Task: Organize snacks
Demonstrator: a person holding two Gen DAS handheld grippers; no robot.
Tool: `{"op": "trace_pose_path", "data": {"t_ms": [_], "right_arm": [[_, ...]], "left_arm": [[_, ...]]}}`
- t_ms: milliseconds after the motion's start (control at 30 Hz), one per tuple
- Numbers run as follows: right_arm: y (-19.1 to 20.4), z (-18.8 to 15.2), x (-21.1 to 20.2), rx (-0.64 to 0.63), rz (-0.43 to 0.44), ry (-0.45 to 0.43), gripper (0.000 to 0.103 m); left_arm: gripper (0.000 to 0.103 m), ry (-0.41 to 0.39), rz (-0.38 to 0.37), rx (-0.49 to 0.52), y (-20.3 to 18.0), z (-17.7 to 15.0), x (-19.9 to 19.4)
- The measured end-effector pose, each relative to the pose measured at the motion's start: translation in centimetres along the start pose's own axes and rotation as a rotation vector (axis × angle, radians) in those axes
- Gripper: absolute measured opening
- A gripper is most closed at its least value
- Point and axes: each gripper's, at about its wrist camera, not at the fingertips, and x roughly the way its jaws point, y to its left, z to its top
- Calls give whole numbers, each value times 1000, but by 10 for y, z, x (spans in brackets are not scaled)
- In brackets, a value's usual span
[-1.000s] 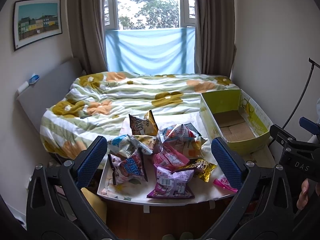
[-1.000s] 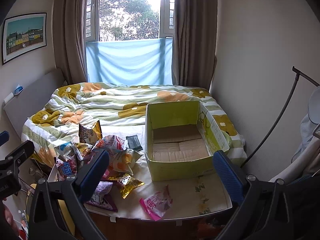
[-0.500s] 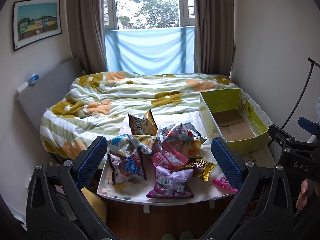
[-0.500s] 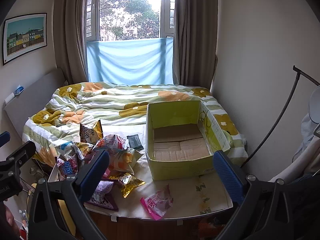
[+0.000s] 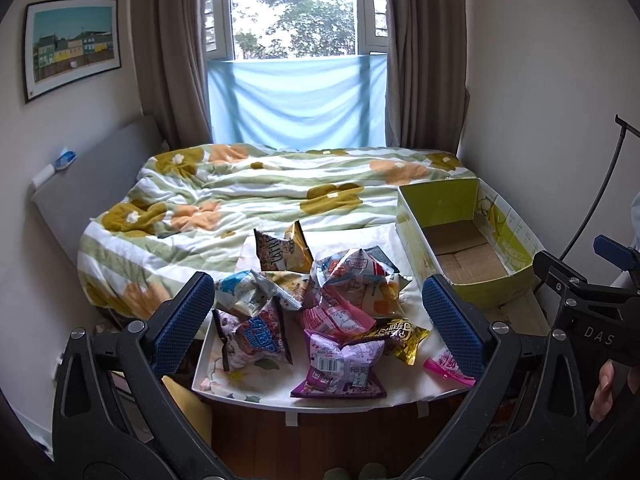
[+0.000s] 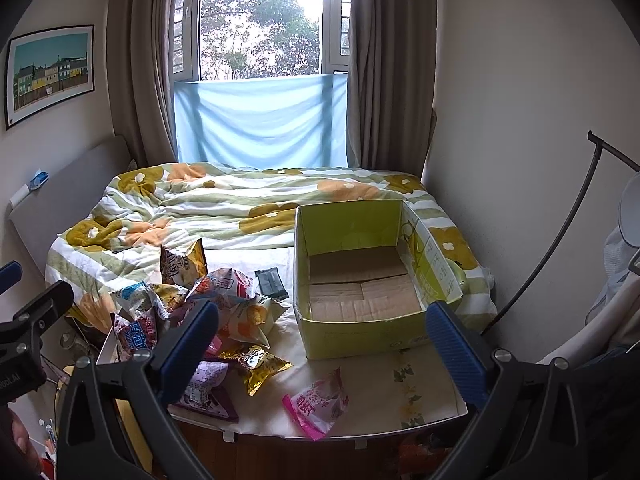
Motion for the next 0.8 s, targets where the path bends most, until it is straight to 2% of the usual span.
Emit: {"op": "trace_pose_path", "data": {"t_ms": [800], "right_arm": [[1,1,0,0,1,0,103]], "left_arm": [[103,5,-5,0,1,5,3]]}}
